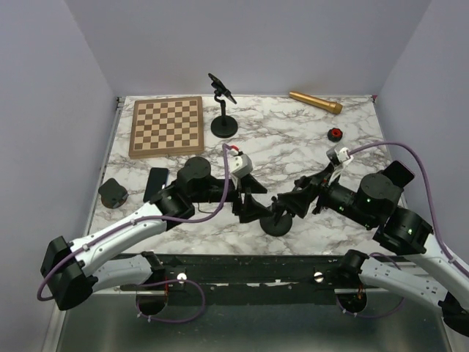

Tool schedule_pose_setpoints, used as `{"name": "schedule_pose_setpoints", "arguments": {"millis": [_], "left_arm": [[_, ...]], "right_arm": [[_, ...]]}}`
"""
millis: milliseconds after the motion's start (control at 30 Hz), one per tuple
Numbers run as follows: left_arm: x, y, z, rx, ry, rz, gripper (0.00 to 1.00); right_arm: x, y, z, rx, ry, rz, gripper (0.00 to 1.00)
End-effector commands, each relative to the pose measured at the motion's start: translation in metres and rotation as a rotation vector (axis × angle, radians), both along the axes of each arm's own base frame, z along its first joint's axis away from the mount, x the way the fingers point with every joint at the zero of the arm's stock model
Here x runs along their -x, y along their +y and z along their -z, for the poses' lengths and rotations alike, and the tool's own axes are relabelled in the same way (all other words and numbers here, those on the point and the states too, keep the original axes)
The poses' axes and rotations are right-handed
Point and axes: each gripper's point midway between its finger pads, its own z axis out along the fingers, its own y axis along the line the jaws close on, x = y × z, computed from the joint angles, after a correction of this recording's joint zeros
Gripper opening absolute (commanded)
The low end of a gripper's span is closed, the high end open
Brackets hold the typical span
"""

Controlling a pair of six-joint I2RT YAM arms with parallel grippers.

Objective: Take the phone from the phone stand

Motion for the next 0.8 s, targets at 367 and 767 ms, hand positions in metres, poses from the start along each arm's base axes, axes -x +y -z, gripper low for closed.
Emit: {"name": "schedule_pose_setpoints", "arguments": {"millis": [367, 767], "left_arm": [[-0.014, 0.063, -0.045, 0.019, 0.057, -0.494, 0.75], [-0.042, 0.028, -0.042, -0.206, -0.046, -0.700, 0.69]], "right_arm": [[-0.058, -0.019, -0.050, -0.099, 0.191, 0.439, 0.01], [-0.070, 0.018, -0.036, -0.112, 0.311, 0.410, 0.01]]}}
